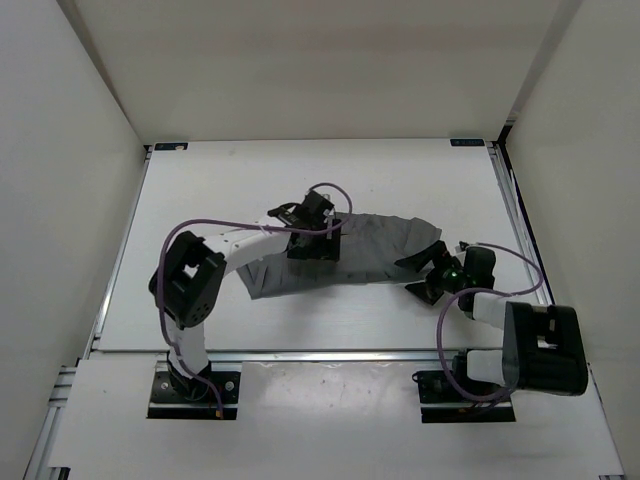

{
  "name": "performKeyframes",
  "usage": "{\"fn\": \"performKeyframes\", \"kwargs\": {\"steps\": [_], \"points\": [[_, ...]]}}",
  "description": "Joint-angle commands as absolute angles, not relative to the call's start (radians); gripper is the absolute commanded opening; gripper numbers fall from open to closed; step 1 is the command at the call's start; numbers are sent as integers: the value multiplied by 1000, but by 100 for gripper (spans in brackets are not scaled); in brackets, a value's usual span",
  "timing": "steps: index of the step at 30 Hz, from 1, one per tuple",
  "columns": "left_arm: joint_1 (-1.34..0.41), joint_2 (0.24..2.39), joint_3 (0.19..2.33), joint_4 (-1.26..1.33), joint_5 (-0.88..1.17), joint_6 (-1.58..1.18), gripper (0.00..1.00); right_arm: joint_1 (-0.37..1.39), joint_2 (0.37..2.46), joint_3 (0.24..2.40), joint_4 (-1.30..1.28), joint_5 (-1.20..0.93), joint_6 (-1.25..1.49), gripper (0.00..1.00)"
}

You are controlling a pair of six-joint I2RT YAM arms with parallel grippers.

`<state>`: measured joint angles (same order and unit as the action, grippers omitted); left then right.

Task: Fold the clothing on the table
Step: Fold the skirt

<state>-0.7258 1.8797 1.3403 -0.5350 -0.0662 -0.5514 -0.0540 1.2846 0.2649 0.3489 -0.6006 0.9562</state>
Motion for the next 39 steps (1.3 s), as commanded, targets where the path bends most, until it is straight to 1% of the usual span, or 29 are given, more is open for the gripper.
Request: {"fn": "performKeyframes", "kwargs": {"steps": [1, 5, 10, 11, 12, 14, 16, 17, 18, 19, 20, 22, 23, 28, 30, 31, 33, 39], "points": [[-696, 1706, 1246, -519, -138, -601, 93, -51, 1388, 271, 484, -430, 962, 99], [-655, 1608, 1140, -500, -141, -637, 93, -9, 1489, 322, 563, -399, 950, 99], [-627, 1580, 1089, -538, -163, -637, 93, 34, 1597, 406, 621, -407, 908, 98], [-621, 1574, 1080, -541, -173, -634, 93, 34, 1611, 434, 624, -400, 901, 97], [-623, 1577, 1075, -552, -178, -634, 92, 38, 1624, 445, 626, -391, 894, 94], [-615, 1572, 1062, -558, -183, -646, 92, 49, 1655, 481, 638, -414, 864, 85], [-595, 1565, 1042, -561, -181, -658, 92, 57, 1664, 514, 641, -408, 819, 59], [-597, 1563, 1034, -568, -187, -660, 93, 61, 1664, 523, 643, -399, 792, 50], [-591, 1562, 1026, -565, -193, -660, 92, 75, 1666, 540, 629, -387, 766, 33], [-589, 1565, 1013, -574, -193, -657, 93, 72, 1666, 543, 638, -380, 755, 22], [-588, 1572, 1019, -572, -192, -660, 93, 75, 1654, 542, 646, -373, 733, 16], [-586, 1580, 1008, -580, -201, -660, 93, 71, 1640, 552, 647, -356, 701, 2], [-583, 1580, 1003, -581, -198, -663, 93, 72, 1611, 551, 643, -360, 680, 0], [-591, 1572, 1015, -578, -225, -670, 93, 26, 1464, 522, 598, -357, 595, 0], [-589, 1562, 1022, -577, -236, -683, 91, 18, 1370, 508, 583, -399, 501, 0], [-584, 1563, 1020, -575, -235, -686, 92, 26, 1355, 505, 577, -405, 465, 0], [-578, 1555, 1019, -566, -236, -699, 93, 34, 1268, 491, 571, -469, 364, 0], [-574, 1549, 976, -542, -224, -736, 93, 101, 1143, 517, 513, -736, 206, 0]]}}
